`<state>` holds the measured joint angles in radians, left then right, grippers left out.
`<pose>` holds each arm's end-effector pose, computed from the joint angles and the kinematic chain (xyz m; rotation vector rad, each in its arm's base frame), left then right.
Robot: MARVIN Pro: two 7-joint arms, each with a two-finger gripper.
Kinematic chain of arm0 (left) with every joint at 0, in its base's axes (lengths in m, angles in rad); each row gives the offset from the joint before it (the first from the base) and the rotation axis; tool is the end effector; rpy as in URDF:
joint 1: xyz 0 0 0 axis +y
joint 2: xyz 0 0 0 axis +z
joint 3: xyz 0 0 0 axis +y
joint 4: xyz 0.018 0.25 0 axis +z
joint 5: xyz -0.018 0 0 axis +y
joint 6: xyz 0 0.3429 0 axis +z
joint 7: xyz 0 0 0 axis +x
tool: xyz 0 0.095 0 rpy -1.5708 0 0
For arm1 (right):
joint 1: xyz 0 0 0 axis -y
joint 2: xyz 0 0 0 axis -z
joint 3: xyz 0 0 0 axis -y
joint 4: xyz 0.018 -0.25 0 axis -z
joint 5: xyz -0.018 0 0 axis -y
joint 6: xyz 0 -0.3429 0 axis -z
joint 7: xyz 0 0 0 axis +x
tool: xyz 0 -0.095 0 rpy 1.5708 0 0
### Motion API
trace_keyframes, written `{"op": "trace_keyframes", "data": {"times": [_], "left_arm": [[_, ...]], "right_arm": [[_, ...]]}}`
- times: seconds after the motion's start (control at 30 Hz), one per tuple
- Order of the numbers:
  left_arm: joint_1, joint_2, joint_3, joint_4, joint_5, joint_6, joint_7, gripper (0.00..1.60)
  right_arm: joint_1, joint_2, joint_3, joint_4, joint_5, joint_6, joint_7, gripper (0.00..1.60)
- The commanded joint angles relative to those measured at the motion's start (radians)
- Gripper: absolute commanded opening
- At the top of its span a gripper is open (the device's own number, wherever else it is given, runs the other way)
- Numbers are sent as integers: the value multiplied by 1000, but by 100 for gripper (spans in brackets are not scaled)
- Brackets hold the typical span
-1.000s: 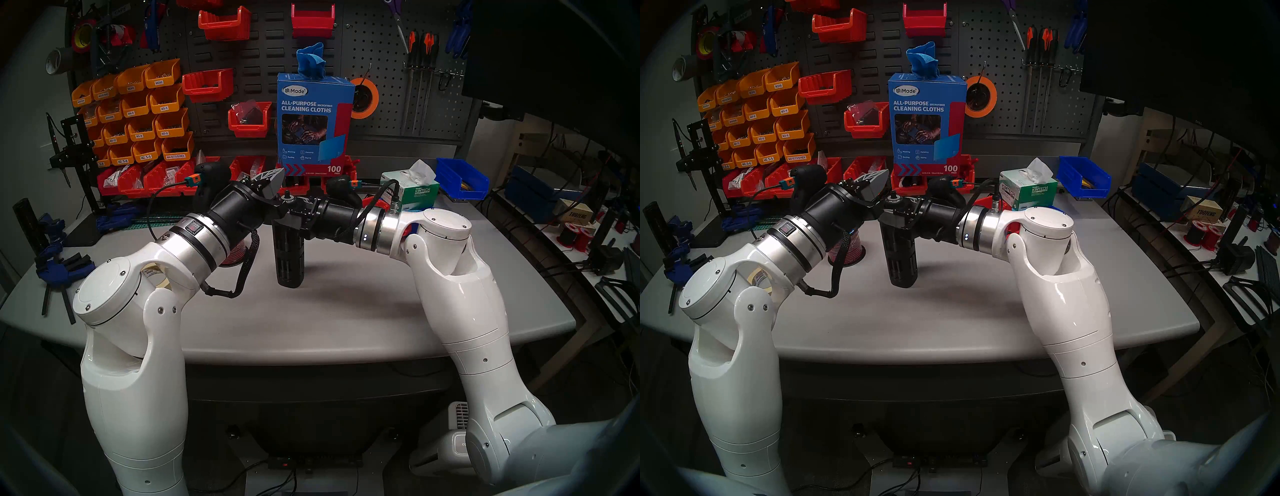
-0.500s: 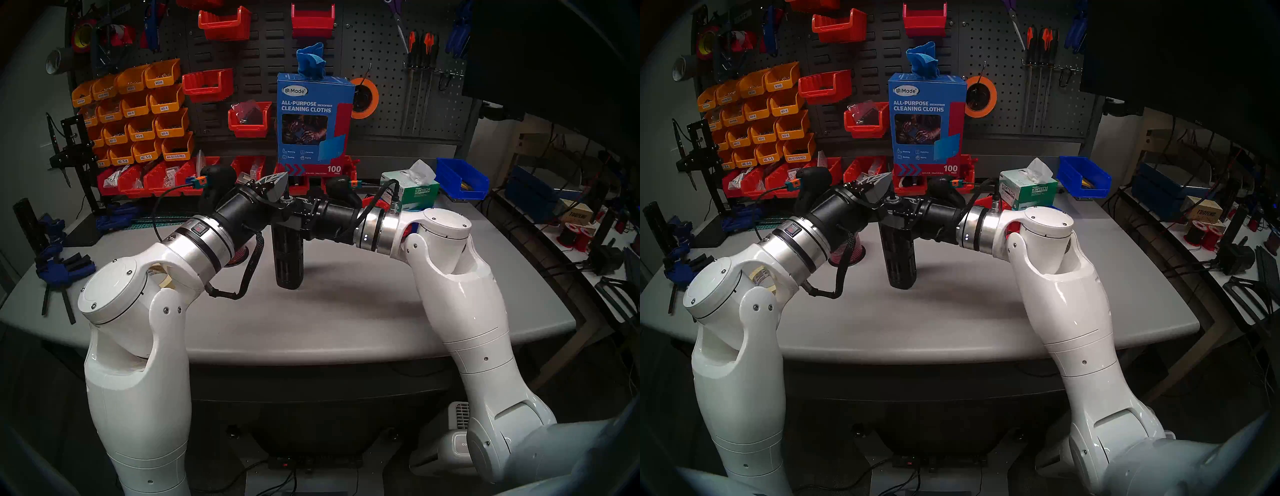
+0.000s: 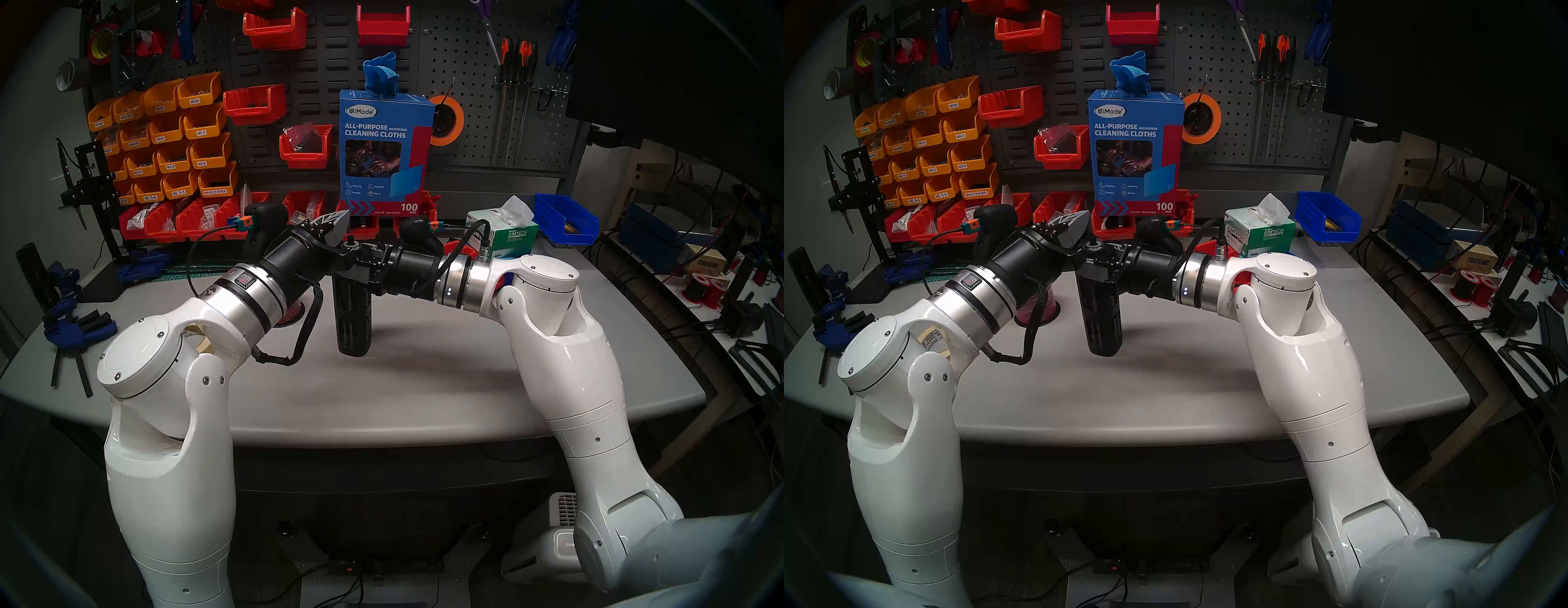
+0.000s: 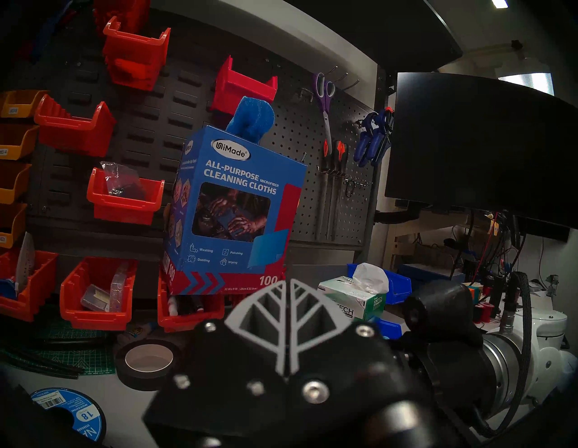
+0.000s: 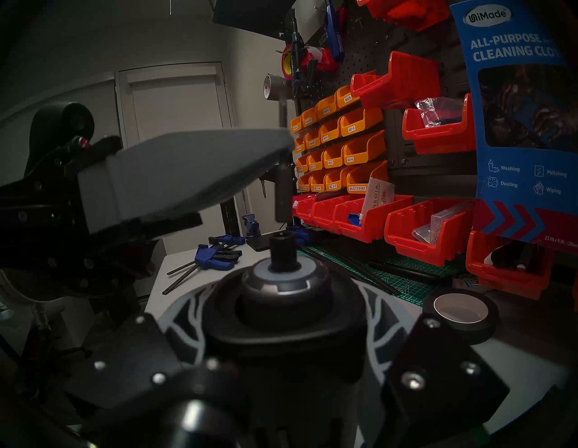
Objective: Pick a screwdriver bit and insert it into the screwdriver
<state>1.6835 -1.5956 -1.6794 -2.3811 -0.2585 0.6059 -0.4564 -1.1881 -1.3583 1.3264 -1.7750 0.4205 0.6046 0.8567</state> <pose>0.3449 -0.0152 -0.0268 1.7197 -0.3004 2.0043 0.4329 0.1322 -0.0667 -1.4903 -0.9211 -1.3750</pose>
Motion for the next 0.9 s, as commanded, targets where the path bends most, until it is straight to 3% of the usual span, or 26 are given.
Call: {"op": "trace_keyframes", "data": {"times": [0.0, 0.87], "left_arm": [[-4, 0, -3, -32, -6, -17, -9, 0], [-3, -7, -5, -31, -4, -7, -20, 0]], "right_arm": [[-1, 1, 3, -18, 1, 4, -3, 0], [8, 1, -3, -2, 7, 10, -7, 0]]}}
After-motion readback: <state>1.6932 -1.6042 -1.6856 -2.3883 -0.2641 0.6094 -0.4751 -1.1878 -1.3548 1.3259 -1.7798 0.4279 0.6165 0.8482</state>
